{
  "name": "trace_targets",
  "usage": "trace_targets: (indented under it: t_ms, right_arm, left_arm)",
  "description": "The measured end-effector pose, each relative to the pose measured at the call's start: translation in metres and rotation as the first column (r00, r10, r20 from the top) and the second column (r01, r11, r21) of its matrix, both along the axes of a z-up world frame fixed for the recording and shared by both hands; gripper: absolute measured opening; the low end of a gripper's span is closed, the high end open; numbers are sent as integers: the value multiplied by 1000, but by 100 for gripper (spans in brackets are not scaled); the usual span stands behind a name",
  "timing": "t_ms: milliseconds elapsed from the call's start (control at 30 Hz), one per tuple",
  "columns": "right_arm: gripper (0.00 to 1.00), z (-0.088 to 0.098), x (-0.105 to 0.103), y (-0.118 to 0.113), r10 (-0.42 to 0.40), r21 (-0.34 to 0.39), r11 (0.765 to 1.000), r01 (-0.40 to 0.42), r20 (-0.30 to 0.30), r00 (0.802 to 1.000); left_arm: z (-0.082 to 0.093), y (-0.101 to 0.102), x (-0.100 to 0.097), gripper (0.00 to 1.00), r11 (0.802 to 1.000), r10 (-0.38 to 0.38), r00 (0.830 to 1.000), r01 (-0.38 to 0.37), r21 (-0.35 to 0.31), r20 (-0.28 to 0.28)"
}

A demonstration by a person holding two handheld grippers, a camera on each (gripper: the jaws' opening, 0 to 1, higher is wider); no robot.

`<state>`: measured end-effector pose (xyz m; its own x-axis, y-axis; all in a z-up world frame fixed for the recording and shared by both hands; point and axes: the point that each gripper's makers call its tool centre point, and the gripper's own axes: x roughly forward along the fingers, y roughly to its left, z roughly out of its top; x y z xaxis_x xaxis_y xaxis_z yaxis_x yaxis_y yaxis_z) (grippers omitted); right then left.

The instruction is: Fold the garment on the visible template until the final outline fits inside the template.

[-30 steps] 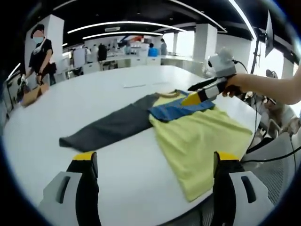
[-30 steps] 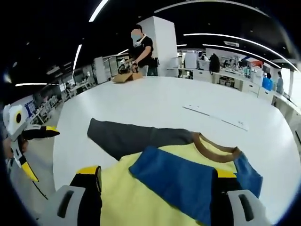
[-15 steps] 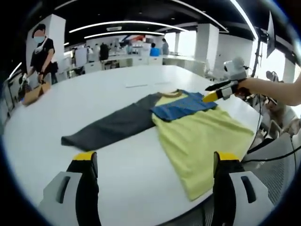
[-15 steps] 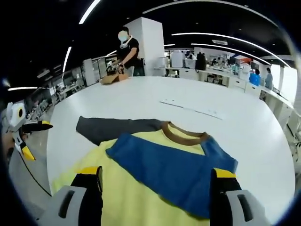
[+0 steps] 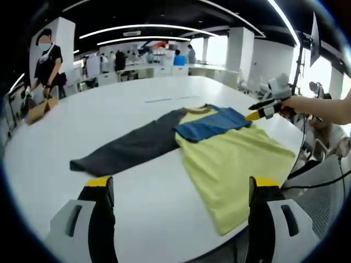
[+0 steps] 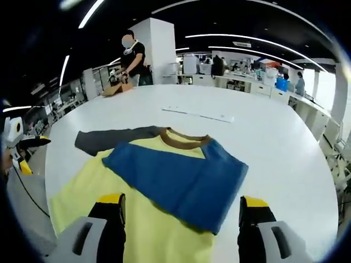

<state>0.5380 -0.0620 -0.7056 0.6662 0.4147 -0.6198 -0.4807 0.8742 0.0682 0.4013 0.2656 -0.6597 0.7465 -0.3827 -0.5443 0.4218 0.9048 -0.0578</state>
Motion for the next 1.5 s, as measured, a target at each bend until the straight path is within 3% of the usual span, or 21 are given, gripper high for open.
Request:
trace_targets:
  t_ms: [267, 500, 867, 1167, 1500]
  right_arm:
    - [64, -19, -7, -20, -25, -28, 999, 24, -32, 999]
    - [39, -31, -10, -37, -55, -54, 997, 53, -44, 998]
    - [11, -38, -8, -51, -97, -70, 993, 94, -49, 994]
    - [5, -50, -8, -47, -97, -107, 990, 90, -61, 993]
    - [1, -49, -2, -56, -96, -167, 982, 90, -32, 995]
  left_arm:
    - [-1, -1, -2, 99, 1000, 1, 1000, -1, 3, -6]
    - [0, 0, -3, 99, 1000, 1, 1000, -1, 5, -7]
    - [0, 0, -3, 99, 1000, 2, 1000, -2, 10, -9]
    - [0, -1, -3, 99, 1000, 2, 1000, -2, 10, -8]
    - [0, 2, -2, 98, 1000, 11, 1000, -11, 11, -6]
